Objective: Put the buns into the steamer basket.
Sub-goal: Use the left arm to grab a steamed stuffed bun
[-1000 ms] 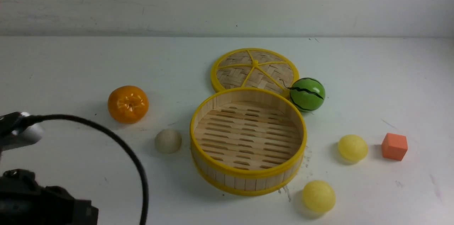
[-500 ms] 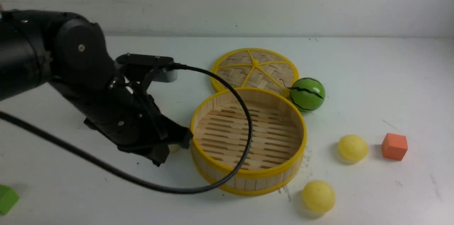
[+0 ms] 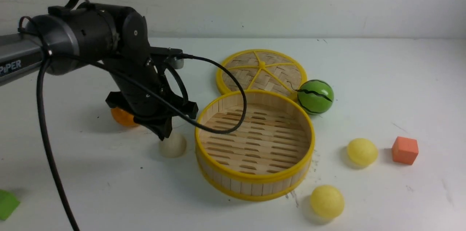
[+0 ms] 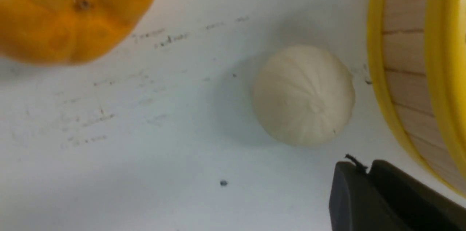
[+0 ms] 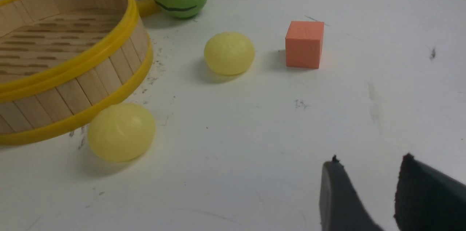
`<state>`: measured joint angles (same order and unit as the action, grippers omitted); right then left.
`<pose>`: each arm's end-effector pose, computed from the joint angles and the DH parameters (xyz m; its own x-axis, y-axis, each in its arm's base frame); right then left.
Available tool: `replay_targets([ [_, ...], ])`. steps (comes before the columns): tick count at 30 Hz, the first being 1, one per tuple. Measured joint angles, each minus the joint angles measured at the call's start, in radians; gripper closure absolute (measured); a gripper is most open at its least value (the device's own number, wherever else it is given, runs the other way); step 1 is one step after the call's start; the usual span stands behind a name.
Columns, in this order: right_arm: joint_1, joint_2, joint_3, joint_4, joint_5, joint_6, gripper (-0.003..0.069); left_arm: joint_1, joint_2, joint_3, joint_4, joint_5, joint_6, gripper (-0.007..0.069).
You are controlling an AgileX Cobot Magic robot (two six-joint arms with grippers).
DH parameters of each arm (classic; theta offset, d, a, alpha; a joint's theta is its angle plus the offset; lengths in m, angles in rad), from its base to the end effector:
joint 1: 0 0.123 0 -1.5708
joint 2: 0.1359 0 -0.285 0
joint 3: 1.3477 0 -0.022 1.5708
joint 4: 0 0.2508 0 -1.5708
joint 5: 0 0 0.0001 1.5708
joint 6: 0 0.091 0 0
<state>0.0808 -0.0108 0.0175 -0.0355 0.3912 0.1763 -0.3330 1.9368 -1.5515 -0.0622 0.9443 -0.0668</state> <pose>0.0520 0.0030 0.1728 -0.3111 0.1182 -0.9430 -0.0236 0.9910 0.1321 0.3884 -0.1392 0.2342 -0.9248 0.2109 -0.3168 0.2478 0.9654 -0.0807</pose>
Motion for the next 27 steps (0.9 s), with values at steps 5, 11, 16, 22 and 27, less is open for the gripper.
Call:
replay_targets([
  [5,0.000,0.000,0.000,0.000,0.000,0.000,0.0419,0.001,0.048,-0.043,-0.004,-0.005,0.007,0.0414],
  [11,0.000,0.000,0.000,0.000,0.000,0.000,0.0419,0.001,0.098,-0.052,-0.001,-0.021,0.010,0.0361],
  [16,0.000,0.000,0.000,0.000,0.000,0.000,0.0419,0.001,0.127,-0.053,0.009,-0.072,0.011,0.0385],
  [22,0.000,0.000,0.000,0.000,0.000,0.000,0.0419,0.001,0.138,-0.053,0.016,-0.086,0.012,0.0445],
  [27,0.000,0.000,0.000,0.000,0.000,0.000,0.0419,0.001,0.138,-0.054,0.026,-0.085,0.013,0.0623],
])
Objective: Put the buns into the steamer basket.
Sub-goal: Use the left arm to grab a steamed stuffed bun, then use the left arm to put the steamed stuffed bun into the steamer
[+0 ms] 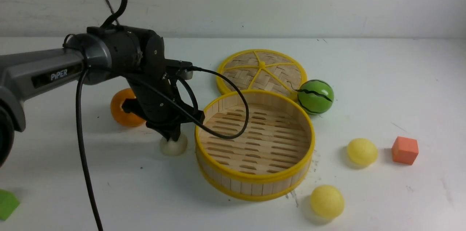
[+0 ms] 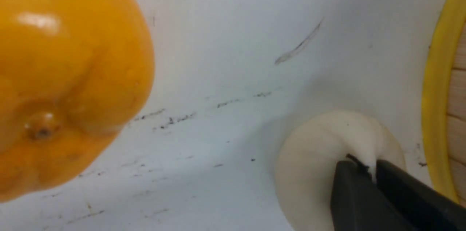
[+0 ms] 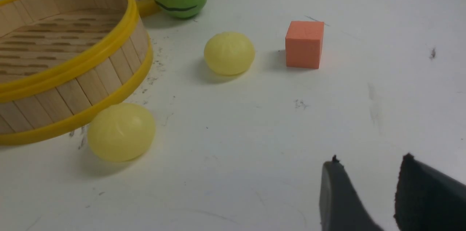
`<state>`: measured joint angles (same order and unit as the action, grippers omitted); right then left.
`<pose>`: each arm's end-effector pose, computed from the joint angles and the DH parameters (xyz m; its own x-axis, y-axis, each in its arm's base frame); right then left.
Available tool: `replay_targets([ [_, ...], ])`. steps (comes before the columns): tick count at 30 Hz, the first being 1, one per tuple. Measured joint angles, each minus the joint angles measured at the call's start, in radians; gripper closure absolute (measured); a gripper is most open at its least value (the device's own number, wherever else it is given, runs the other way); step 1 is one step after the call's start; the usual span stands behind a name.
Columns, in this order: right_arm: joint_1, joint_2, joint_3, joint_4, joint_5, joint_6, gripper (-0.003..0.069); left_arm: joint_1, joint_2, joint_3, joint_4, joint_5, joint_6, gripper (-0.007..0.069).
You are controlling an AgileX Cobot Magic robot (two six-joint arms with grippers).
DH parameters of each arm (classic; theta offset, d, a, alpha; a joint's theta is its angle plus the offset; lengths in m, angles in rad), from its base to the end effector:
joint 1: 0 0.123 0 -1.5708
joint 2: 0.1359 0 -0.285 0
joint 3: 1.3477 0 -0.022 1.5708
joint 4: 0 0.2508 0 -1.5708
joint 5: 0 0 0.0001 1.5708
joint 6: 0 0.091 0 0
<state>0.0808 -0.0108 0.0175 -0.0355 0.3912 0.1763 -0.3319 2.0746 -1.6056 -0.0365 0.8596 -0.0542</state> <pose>0.0520 0.0030 0.1728 -0.3111 0.1182 -0.9430 -0.0236 0.9910 0.1321 0.4156 -0.1459 0.1925 -0.9178 0.2339 -0.3208 0.2634 0.9633 -0.0513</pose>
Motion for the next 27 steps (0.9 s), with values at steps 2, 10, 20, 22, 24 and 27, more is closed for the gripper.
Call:
replay_targets([
  [2,0.000,0.000,0.000,0.000,0.000,0.000,0.0419,0.000,0.000,0.000,0.000,0.004,0.000,0.0638],
  [10,0.000,0.000,0.000,0.000,0.000,0.000,0.0419,-0.015,-0.108,0.001,0.002,0.044,0.000,0.0638],
  [20,0.000,0.000,0.000,0.000,0.000,0.000,0.0419,-0.147,-0.204,-0.058,-0.035,0.046,0.049,0.0638],
  [22,0.000,0.000,0.000,0.000,0.000,0.000,0.0419,-0.149,-0.157,-0.082,-0.044,0.043,0.054,0.0638],
  [24,0.000,0.000,0.000,0.000,0.000,0.000,0.0419,-0.149,-0.125,-0.097,-0.045,0.035,0.054,0.0638],
  [27,0.000,0.000,0.000,0.000,0.000,0.000,0.0419,-0.149,-0.030,-0.143,-0.045,0.010,0.054,0.0638],
])
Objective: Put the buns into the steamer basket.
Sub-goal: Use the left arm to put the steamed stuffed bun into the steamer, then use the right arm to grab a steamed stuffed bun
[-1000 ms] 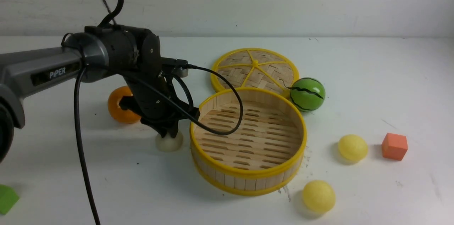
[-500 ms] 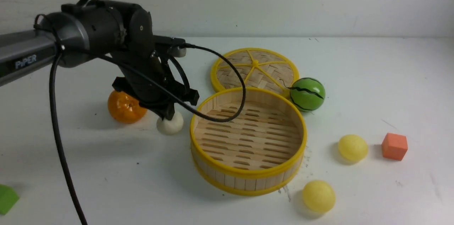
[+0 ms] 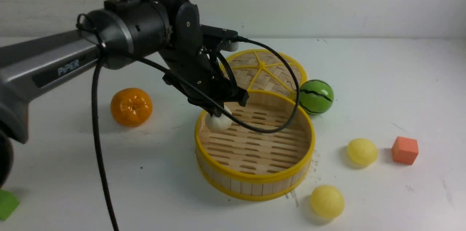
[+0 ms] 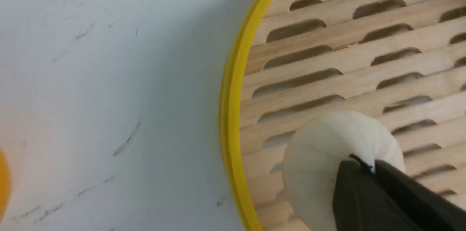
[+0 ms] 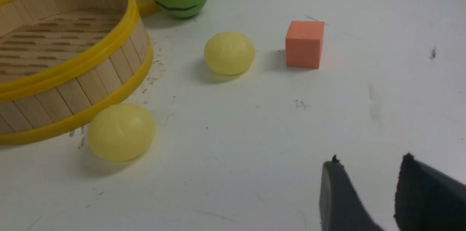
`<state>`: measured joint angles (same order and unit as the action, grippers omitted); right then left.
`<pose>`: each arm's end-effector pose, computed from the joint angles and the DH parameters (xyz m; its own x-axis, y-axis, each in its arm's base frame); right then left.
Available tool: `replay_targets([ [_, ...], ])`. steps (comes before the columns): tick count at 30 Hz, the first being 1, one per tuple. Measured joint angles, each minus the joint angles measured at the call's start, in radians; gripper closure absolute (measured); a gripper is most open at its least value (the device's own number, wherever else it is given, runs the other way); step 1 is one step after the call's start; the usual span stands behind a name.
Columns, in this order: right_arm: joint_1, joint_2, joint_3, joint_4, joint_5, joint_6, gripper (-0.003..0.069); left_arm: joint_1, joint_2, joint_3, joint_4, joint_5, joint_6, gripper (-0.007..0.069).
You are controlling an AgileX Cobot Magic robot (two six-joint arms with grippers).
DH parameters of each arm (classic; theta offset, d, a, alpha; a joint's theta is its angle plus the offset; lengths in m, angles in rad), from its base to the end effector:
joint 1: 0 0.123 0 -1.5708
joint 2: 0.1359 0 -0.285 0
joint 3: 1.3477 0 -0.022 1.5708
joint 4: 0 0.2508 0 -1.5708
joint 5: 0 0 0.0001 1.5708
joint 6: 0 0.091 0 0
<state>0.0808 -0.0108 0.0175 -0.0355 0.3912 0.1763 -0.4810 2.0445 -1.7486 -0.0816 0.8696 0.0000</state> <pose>0.0520 0.0030 0.1728 -0.3111 0.1182 -0.9430 -0.0236 0.9910 0.1321 0.4017 -0.2160 0.2462 -0.8051 0.3609 -0.4707 0.4462 0.8914 -0.0797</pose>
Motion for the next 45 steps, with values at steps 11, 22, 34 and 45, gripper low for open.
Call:
replay_targets([
  [11,0.000,0.000,0.000,0.000,0.000,0.000,0.0419,0.000,0.132,-0.143,0.000,0.092,0.000,0.0384],
  [22,0.000,0.000,0.000,0.000,0.000,0.000,0.0419,-0.005,-0.134,-0.219,-0.045,0.348,-0.048,0.0518],
  [34,0.000,0.000,0.000,0.000,0.000,0.000,0.0419,-0.005,-0.694,0.268,-0.054,0.132,-0.069,0.0638],
  [45,0.000,0.000,0.000,0.000,0.000,0.000,0.0419,-0.005,-1.341,1.055,-0.105,-0.355,-0.069,0.0638],
])
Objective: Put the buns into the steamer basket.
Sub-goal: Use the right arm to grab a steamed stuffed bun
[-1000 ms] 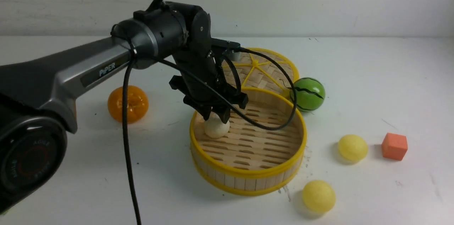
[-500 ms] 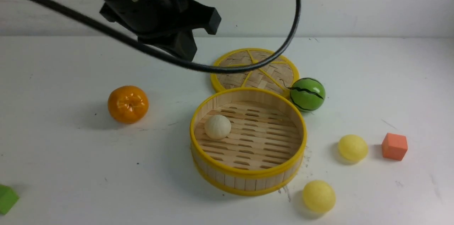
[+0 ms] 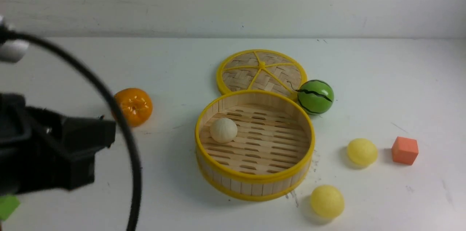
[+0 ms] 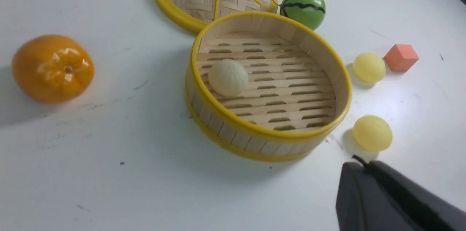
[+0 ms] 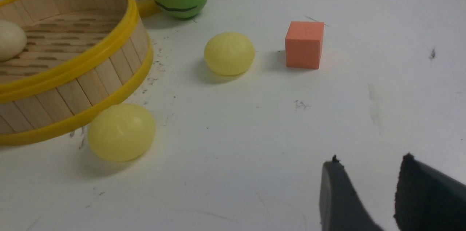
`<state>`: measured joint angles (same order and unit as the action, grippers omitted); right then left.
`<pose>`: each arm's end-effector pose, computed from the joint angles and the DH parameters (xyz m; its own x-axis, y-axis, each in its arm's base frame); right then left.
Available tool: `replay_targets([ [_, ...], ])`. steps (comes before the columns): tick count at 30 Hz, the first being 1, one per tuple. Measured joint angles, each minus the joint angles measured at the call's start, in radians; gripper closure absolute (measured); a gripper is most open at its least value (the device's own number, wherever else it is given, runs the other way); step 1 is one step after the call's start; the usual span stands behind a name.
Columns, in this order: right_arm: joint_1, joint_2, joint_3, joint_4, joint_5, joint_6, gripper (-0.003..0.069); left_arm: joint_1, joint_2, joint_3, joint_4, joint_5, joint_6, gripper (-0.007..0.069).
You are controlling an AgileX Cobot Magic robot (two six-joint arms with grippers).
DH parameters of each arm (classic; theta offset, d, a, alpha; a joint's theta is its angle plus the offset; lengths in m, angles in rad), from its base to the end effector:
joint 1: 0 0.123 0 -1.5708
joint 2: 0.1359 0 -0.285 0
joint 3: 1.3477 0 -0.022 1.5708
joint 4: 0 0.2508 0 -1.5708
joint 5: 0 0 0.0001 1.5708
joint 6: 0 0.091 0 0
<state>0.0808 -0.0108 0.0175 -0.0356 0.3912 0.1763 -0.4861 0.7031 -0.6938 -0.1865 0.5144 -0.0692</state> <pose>0.0520 0.0030 0.1728 -0.3111 0.1182 -0.9430 -0.0236 0.9910 0.1320 0.1201 -0.0729 0.3387 -0.4818 -0.0044 -0.8763 0.4396 0.8638 -0.2460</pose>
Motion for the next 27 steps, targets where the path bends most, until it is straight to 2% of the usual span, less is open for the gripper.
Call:
replay_targets([
  [2,0.000,0.000,0.000,0.000,0.000,0.000,0.0419,0.000,-0.050,0.058,-0.003,-0.016,0.000,0.0638],
  [4,0.000,0.000,0.000,0.000,0.000,0.000,0.0419,0.000,-0.185,0.203,-0.019,-0.062,0.000,0.0638],
  [9,0.000,0.000,0.001,0.015,-0.018,0.008,0.0419,0.000,-0.379,0.358,-0.049,-0.119,0.000,0.0638],
  [14,0.000,0.000,0.010,0.117,-0.073,0.066,0.0419,0.000,-0.456,0.401,-0.054,-0.199,0.000,0.0638],
  [18,0.000,0.000,0.011,0.270,-0.243,0.110,0.0419,0.000,-0.463,0.406,-0.054,-0.238,0.000,0.0638],
  [22,0.000,0.000,0.009,0.351,-0.339,0.121,0.0419,0.000,-0.461,0.407,-0.054,-0.241,0.000,0.0638],
  [24,0.000,0.003,-0.017,0.380,-0.333,0.127,0.0423,0.000,-0.461,0.407,-0.054,-0.241,0.000,0.0638],
  [27,0.000,0.086,-0.147,0.389,-0.233,0.119,0.0428,0.000,-0.461,0.407,-0.055,-0.243,0.000,0.0638],
])
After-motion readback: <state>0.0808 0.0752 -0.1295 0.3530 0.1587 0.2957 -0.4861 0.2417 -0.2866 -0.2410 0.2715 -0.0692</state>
